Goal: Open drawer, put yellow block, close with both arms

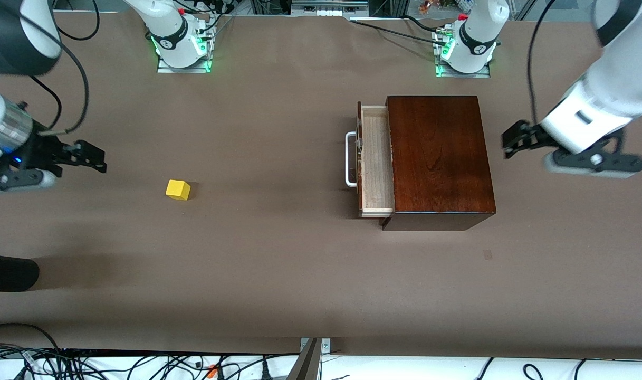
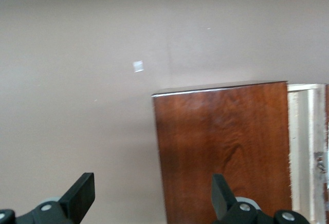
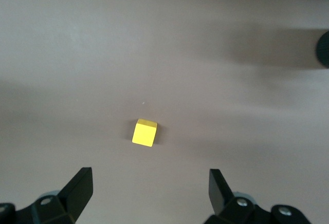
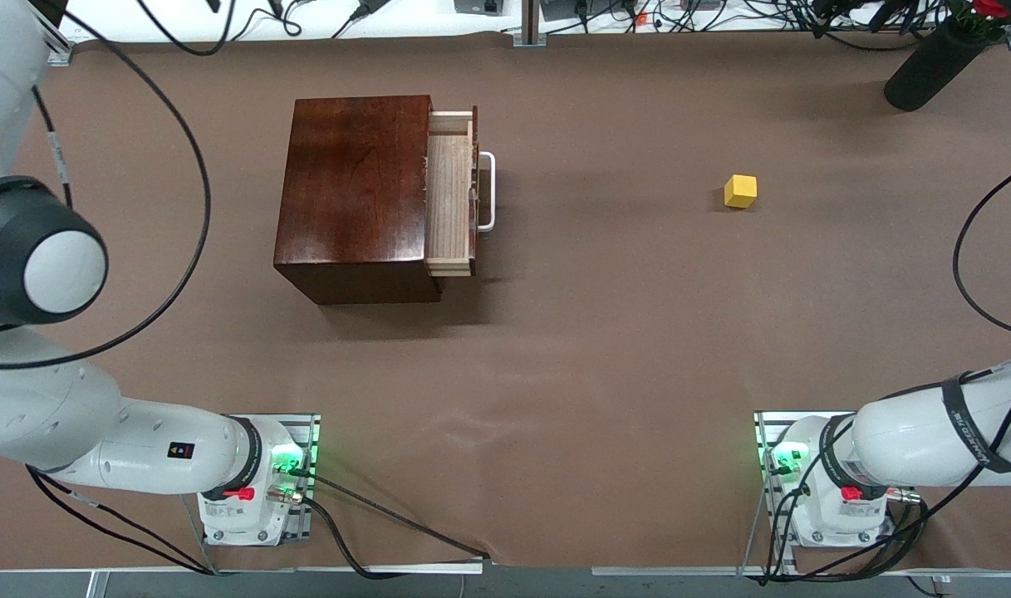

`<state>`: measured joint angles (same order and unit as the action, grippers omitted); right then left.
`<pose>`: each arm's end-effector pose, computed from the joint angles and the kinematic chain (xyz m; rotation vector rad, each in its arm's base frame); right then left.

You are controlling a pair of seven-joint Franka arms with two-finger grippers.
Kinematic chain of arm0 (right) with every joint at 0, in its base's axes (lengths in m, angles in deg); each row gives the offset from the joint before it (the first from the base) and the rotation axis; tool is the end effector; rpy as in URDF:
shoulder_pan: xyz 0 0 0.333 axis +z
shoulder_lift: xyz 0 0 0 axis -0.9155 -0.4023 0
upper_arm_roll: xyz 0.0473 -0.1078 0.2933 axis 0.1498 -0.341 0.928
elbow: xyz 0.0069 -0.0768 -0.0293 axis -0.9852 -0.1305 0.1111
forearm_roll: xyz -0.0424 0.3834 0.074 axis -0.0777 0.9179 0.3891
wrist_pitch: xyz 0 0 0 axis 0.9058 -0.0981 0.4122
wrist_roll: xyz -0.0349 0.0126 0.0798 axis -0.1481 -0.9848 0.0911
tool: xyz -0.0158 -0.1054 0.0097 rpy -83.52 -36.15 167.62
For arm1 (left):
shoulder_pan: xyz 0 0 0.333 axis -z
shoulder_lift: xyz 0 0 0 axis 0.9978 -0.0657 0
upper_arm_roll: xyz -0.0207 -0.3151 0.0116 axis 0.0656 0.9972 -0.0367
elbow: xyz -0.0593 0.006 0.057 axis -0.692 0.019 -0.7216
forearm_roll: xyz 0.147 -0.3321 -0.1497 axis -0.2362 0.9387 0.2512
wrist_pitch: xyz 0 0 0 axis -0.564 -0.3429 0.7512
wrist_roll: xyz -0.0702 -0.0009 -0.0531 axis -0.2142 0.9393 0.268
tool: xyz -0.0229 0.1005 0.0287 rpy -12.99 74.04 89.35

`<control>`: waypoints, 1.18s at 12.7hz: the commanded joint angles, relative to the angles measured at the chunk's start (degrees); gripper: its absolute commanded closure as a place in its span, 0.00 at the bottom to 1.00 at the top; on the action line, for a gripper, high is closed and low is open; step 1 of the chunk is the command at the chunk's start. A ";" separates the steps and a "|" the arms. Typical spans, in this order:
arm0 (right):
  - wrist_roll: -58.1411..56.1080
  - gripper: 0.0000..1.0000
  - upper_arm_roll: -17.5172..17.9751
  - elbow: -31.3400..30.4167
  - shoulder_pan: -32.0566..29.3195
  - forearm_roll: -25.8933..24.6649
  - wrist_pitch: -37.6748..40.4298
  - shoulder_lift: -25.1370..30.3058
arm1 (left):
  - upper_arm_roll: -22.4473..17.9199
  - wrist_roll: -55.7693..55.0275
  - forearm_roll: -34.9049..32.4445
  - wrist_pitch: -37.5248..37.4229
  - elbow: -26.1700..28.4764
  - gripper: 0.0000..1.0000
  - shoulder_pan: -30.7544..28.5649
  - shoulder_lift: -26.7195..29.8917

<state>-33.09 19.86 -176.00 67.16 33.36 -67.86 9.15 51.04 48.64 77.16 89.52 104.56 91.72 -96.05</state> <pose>0.6260 0.0343 0.5223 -3.1276 -0.1975 0.0524 0.5874 -0.0955 0.6201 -3.0860 0.1040 -0.0002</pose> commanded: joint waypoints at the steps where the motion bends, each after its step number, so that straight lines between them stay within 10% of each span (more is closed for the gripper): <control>1: -1.24 0.00 0.39 -1.72 -0.09 0.41 -2.00 -4.31 | -3.40 3.27 2.14 6.35 12.97 0.00 -0.21 9.10; 3: 0.17 0.00 0.48 -7.59 0.17 0.50 -9.71 -5.29 | -5.42 6.18 2.59 11.72 19.48 0.00 -0.12 12.97; 15: 14.50 0.00 0.92 -37.05 2.99 0.50 -47.88 -9.25 | -5.43 6.27 8.39 6.55 13.18 0.00 -2.40 6.22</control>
<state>-19.30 20.80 -210.43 69.96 33.39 -112.04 -0.17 45.44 53.20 83.74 96.91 120.34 90.40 -88.06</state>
